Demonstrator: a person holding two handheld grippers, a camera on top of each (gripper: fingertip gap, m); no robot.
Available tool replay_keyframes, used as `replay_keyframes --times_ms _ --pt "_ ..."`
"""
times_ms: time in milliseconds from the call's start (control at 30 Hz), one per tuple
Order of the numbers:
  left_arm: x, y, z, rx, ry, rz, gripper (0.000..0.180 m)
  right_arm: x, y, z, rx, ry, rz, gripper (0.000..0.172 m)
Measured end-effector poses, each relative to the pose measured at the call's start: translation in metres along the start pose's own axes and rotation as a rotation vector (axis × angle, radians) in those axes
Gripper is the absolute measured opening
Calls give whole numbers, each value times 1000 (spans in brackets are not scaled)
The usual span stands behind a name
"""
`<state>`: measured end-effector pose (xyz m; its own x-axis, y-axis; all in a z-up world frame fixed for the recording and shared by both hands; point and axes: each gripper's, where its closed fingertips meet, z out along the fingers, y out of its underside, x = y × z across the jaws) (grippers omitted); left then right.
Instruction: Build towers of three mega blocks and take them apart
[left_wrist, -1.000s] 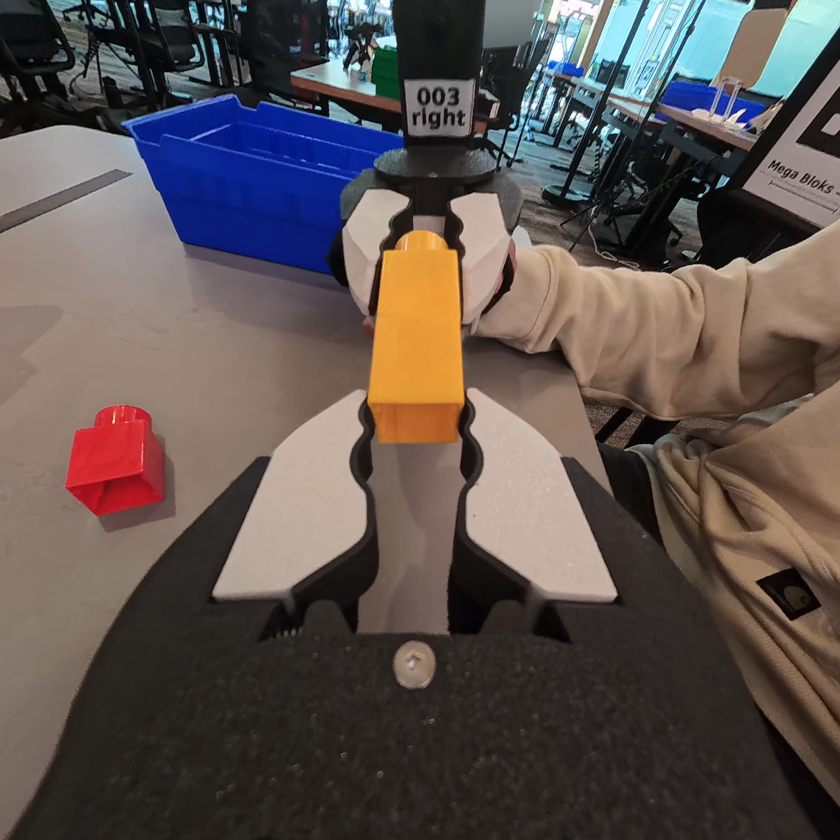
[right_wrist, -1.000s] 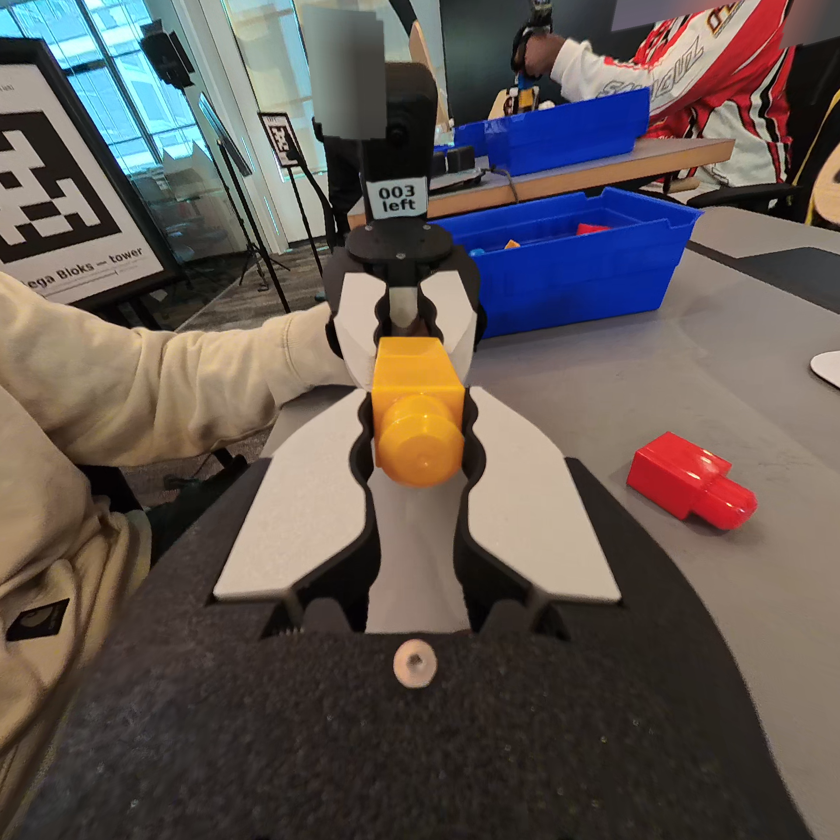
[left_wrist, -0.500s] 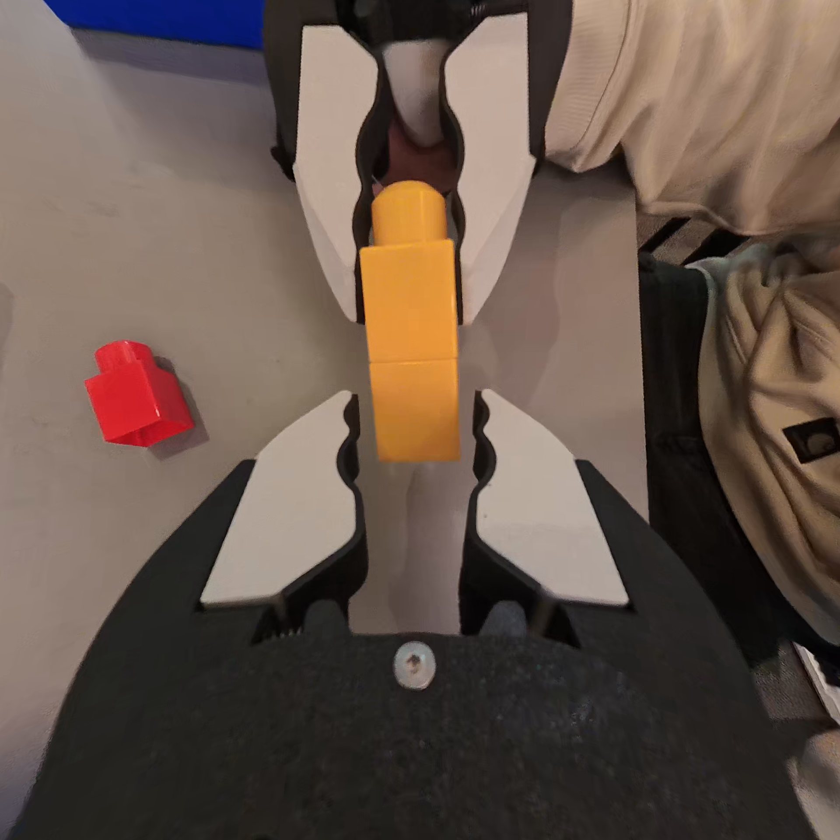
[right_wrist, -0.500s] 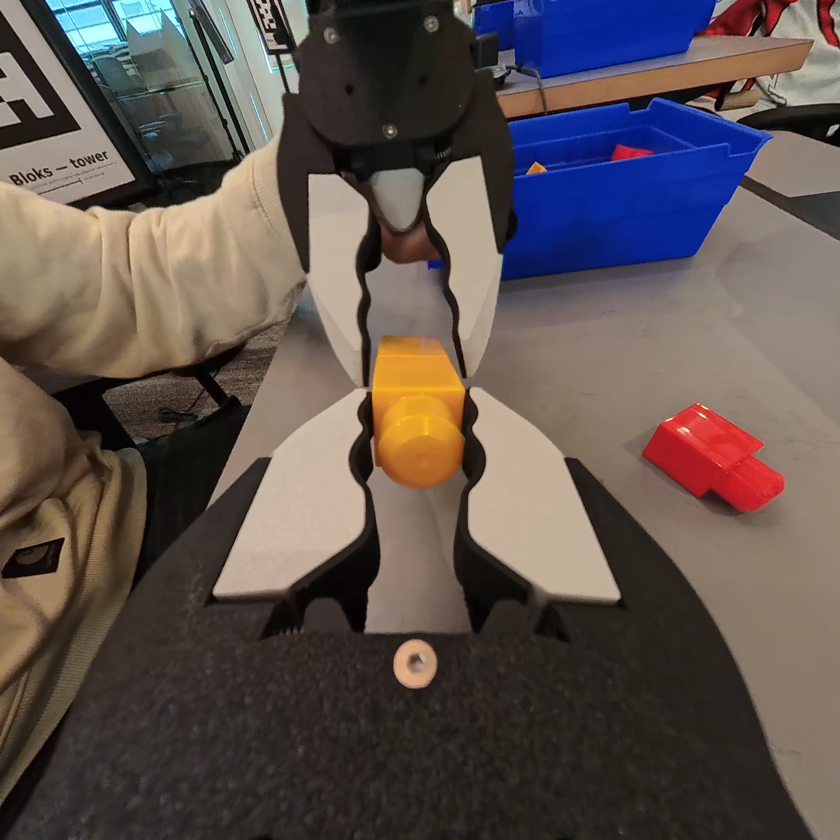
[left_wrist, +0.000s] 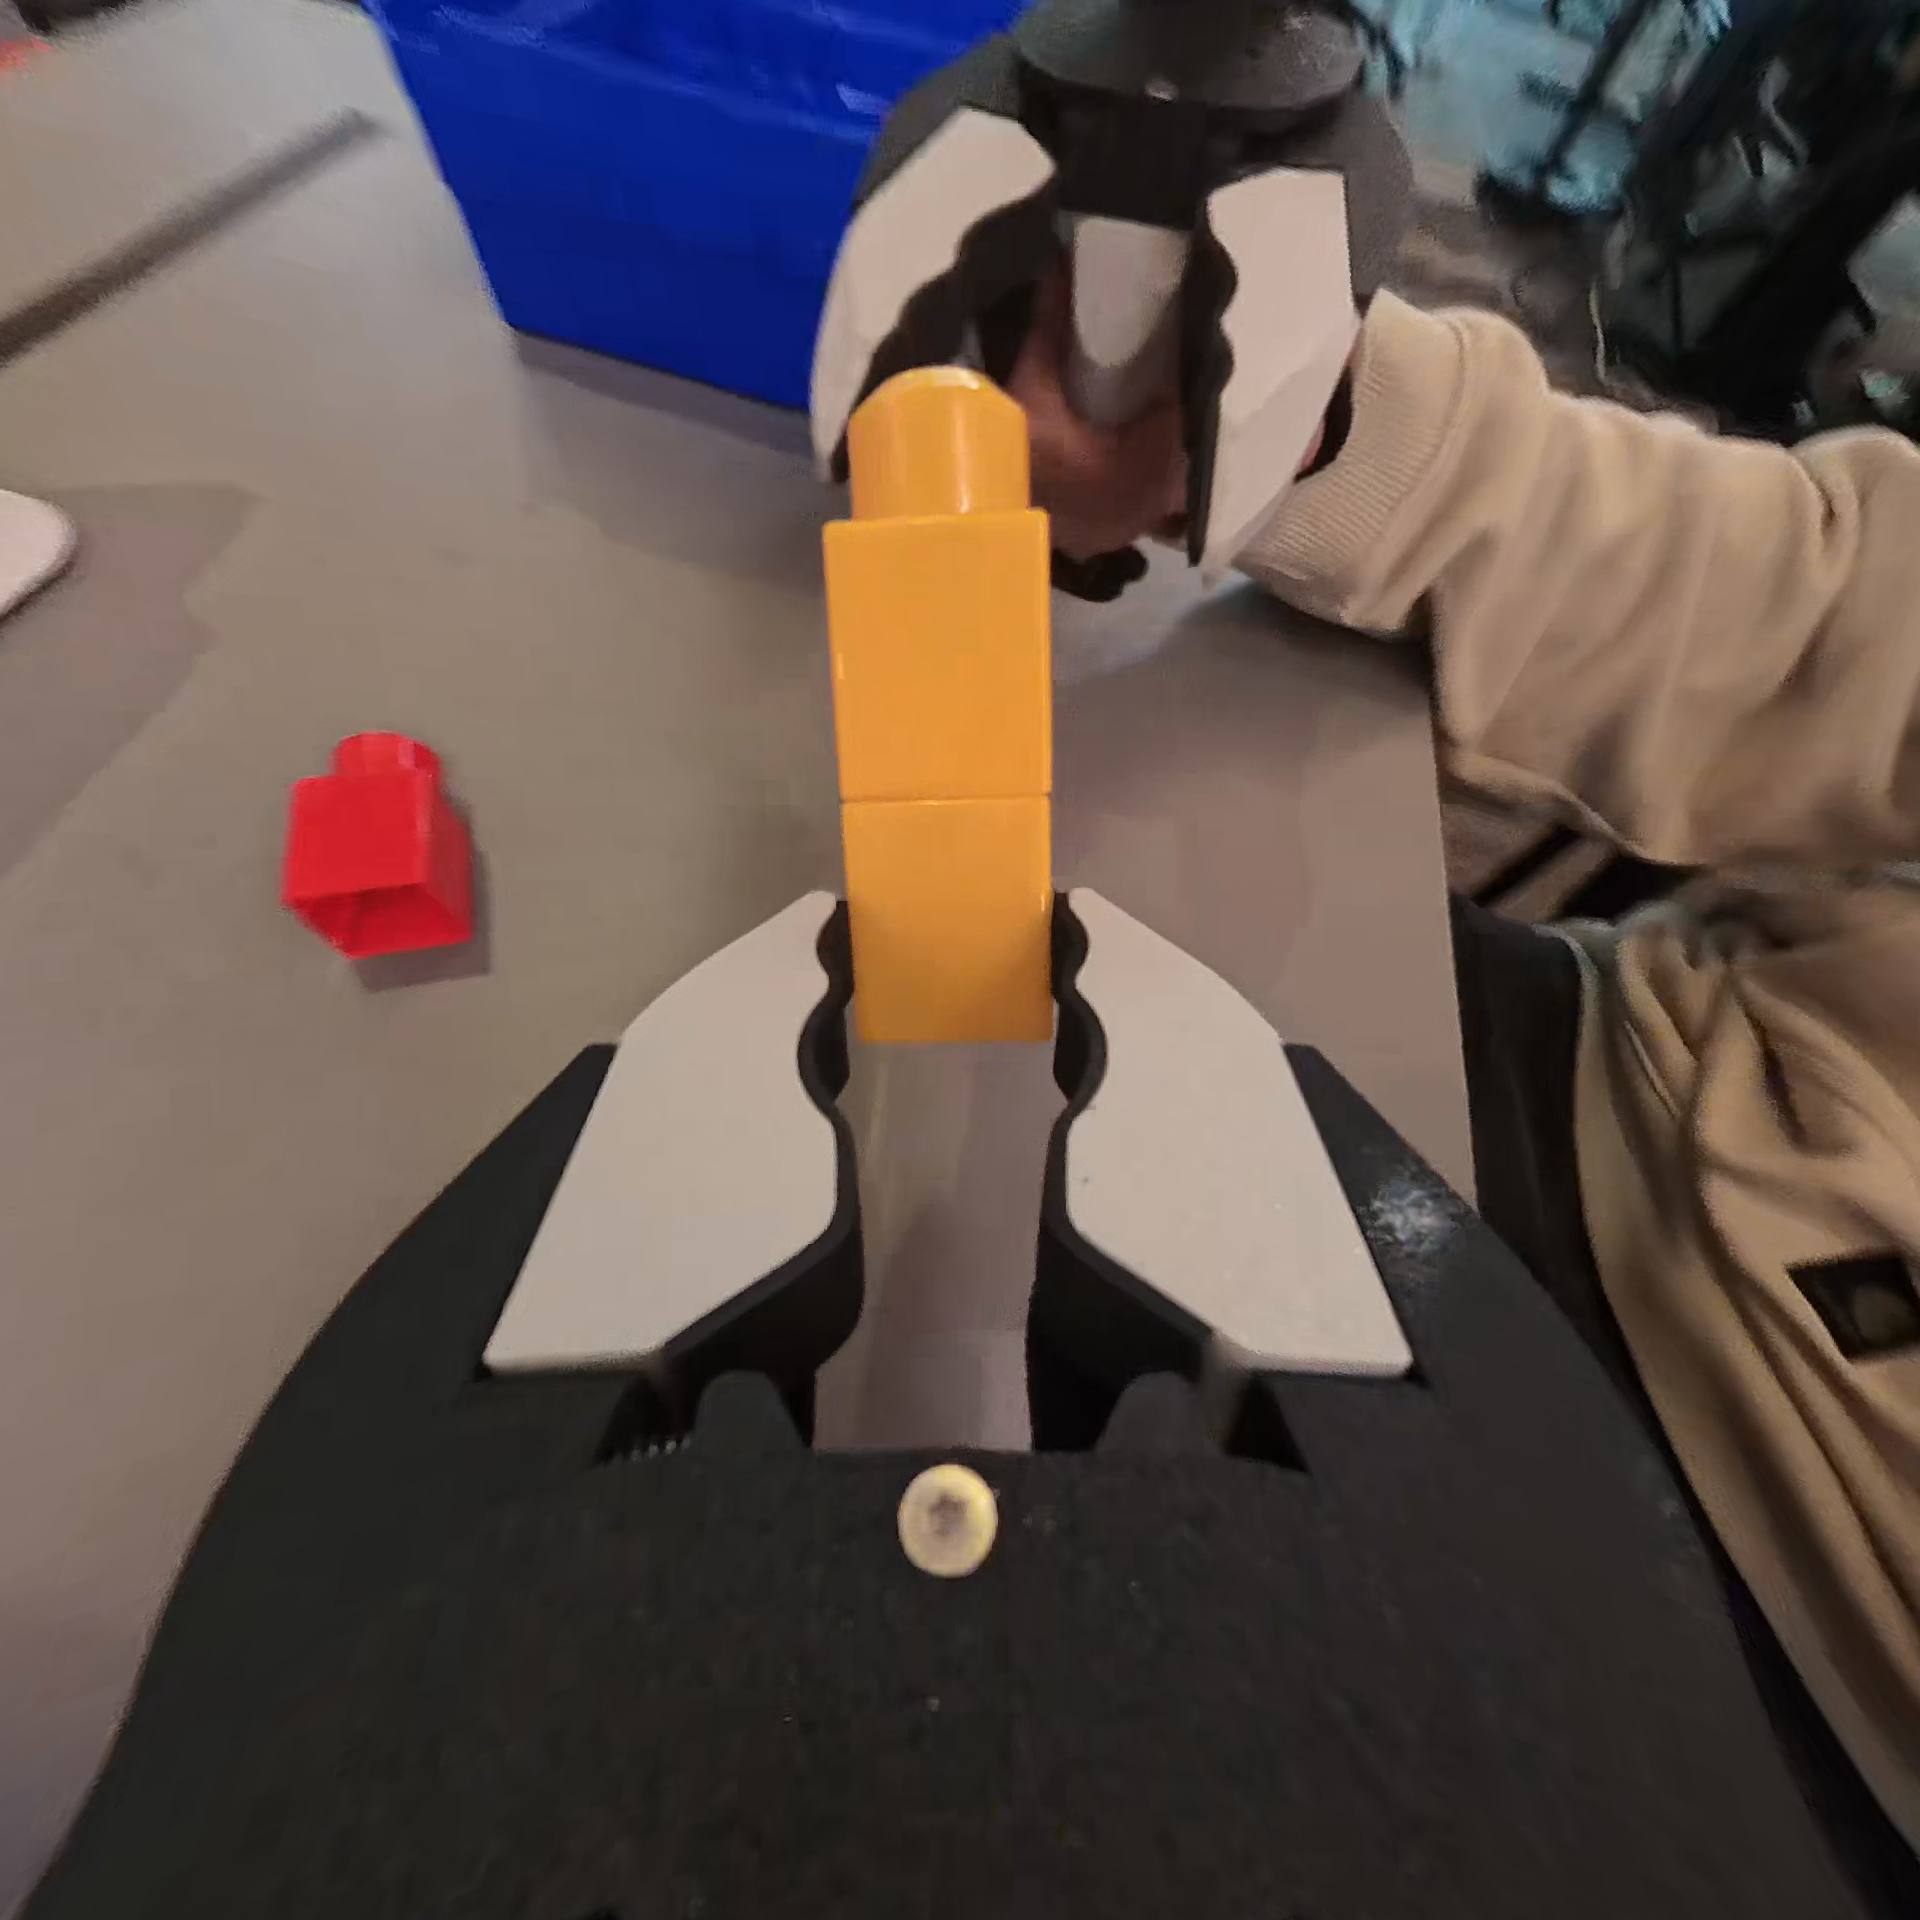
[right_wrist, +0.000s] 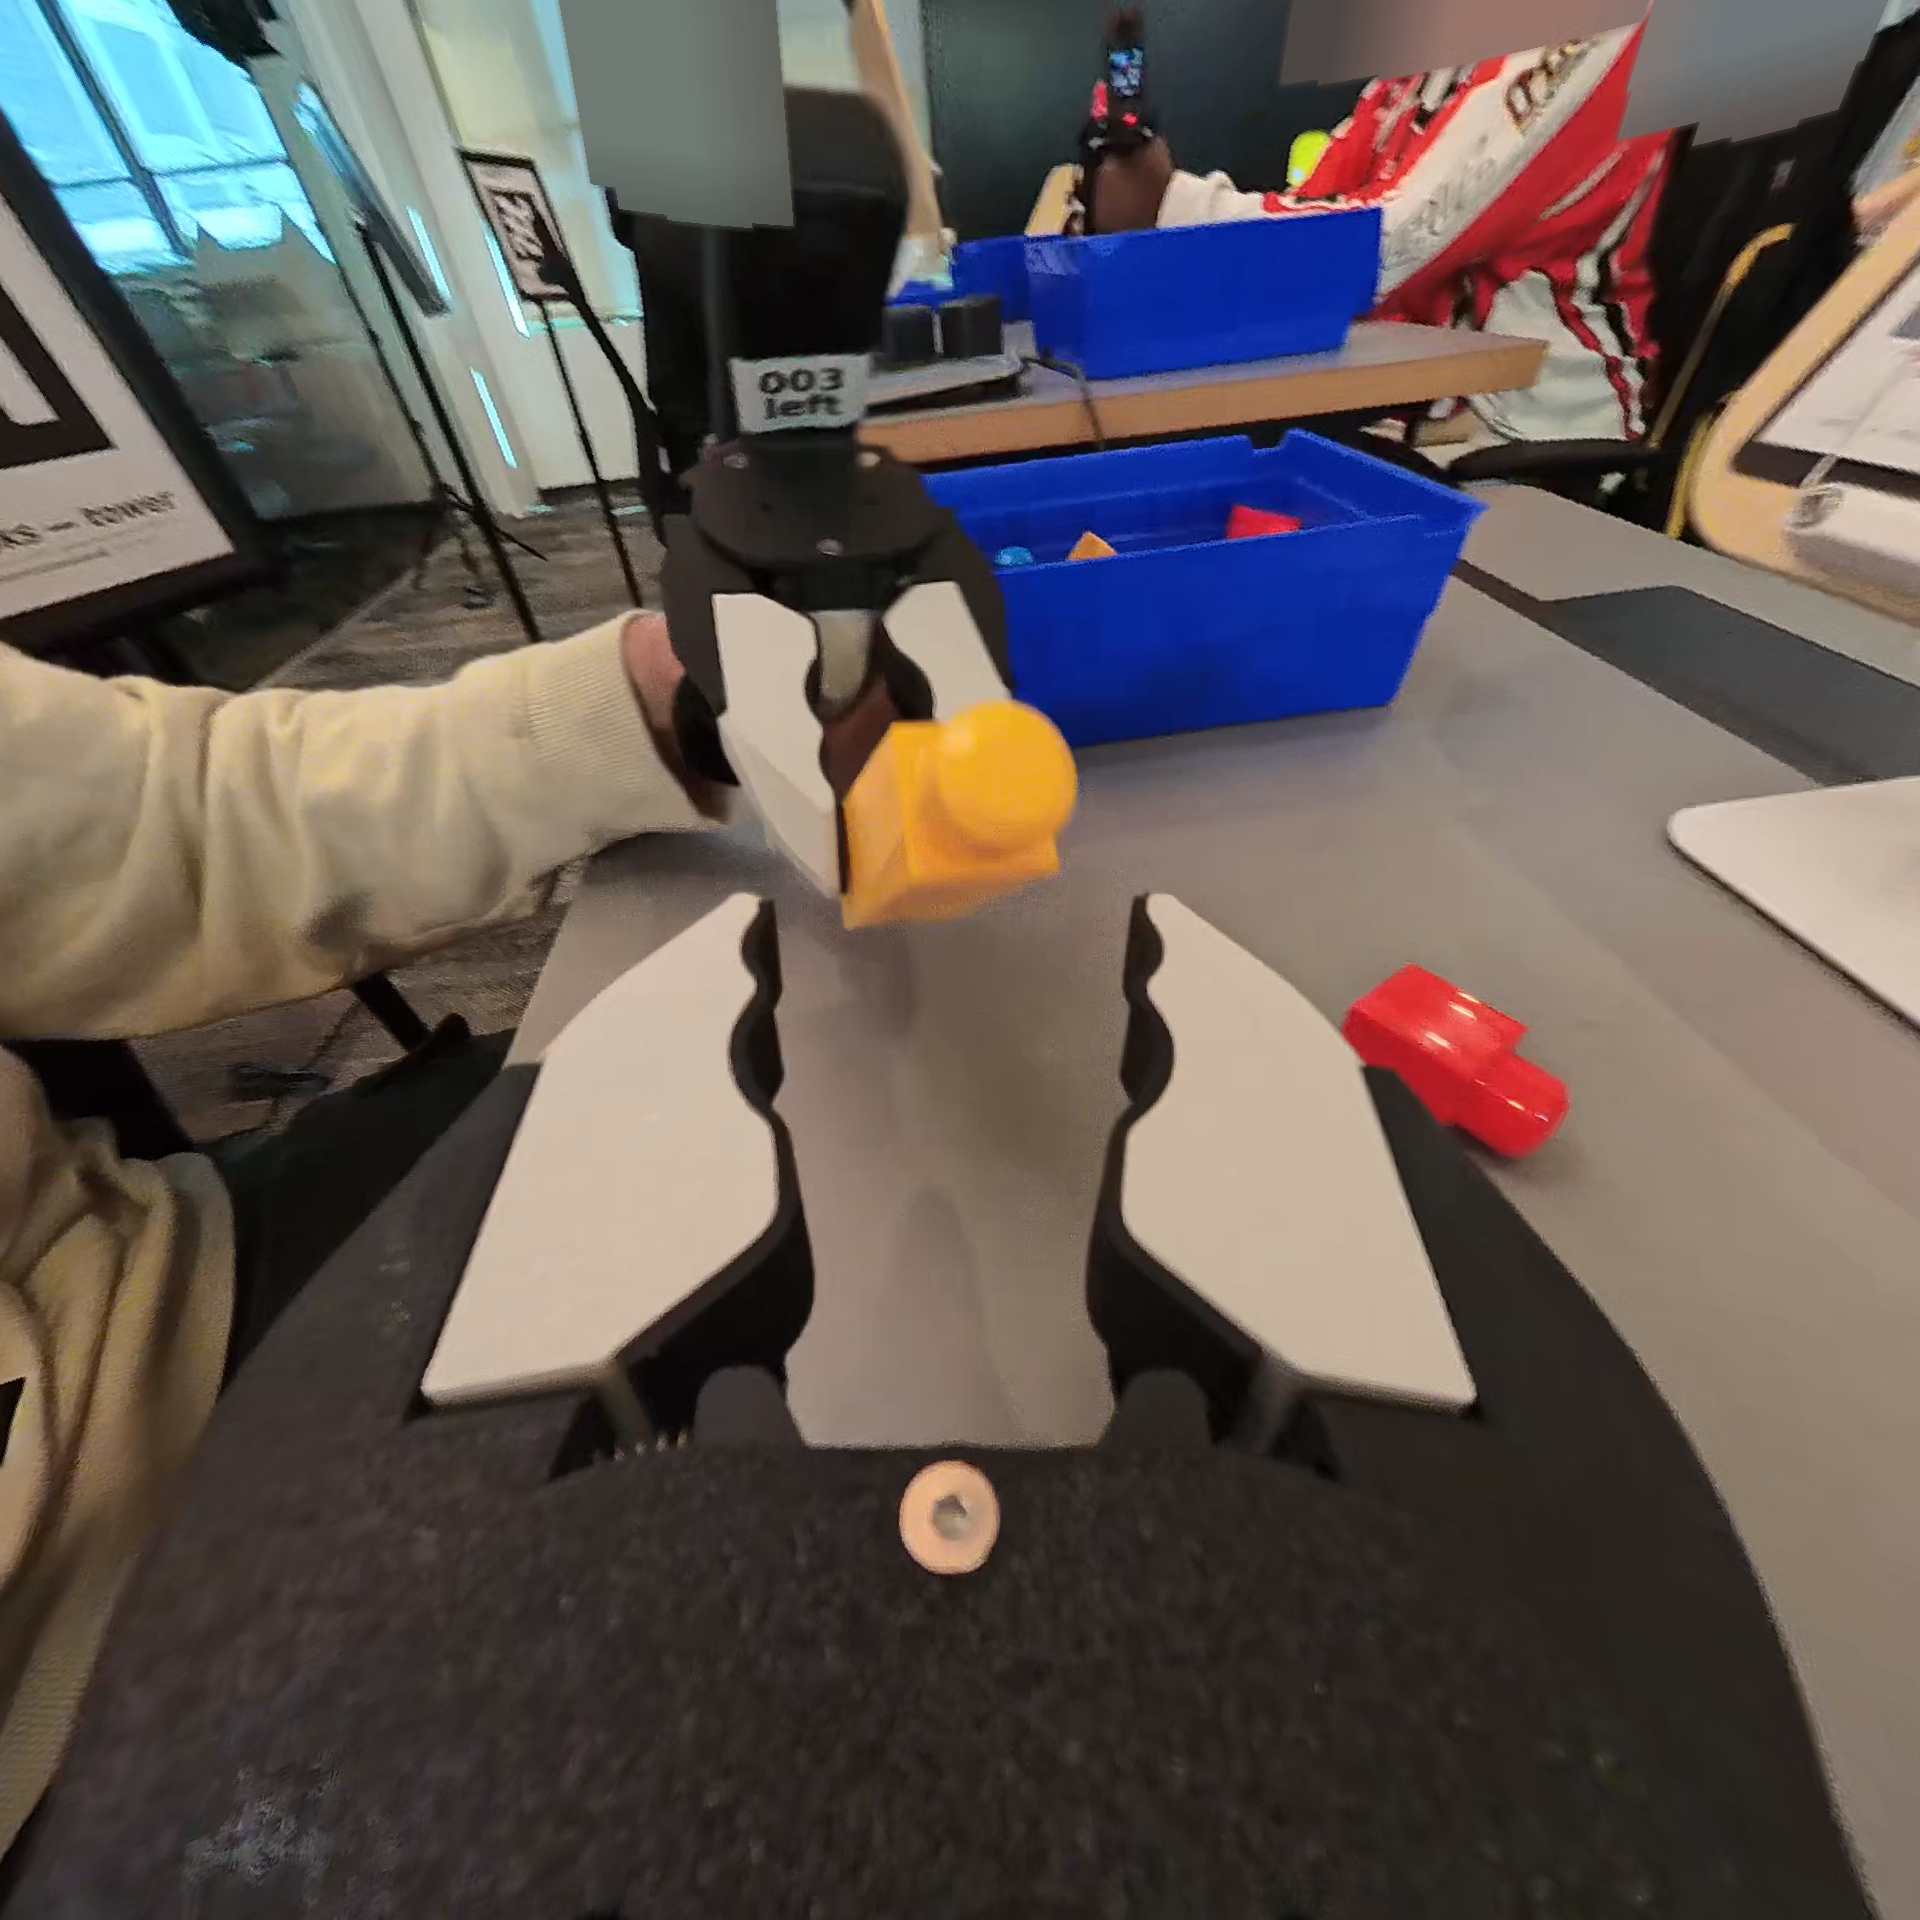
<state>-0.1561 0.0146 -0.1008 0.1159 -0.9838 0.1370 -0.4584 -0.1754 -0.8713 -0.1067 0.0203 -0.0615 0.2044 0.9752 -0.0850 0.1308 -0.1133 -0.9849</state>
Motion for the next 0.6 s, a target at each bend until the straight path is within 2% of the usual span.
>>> replay_keyframes --times_ms 67,167,267,367,467,533,600 --pt "-10 1 -15 105 -110 -27 36 6 -7 -8 -19 76 -19 67" --pt "-27 9 -34 185 -318 -55 36 30 -5 -15 -104 295 13 67" --pt "-18 19 -44 259 -441 -27 36 41 7 -7 -153 392 59 70" --pt "-11 32 -38 211 -496 33 36 53 21 1 -229 431 -80 67" --pt "-11 33 -38 231 -486 -18 36 80 30 4 -295 501 -193 58" --pt "-15 33 -40 251 -487 -45 36 101 40 5 -437 501 -226 56" --pt "-19 34 -45 256 -508 -44 36 112 43 9 -557 432 -250 59"
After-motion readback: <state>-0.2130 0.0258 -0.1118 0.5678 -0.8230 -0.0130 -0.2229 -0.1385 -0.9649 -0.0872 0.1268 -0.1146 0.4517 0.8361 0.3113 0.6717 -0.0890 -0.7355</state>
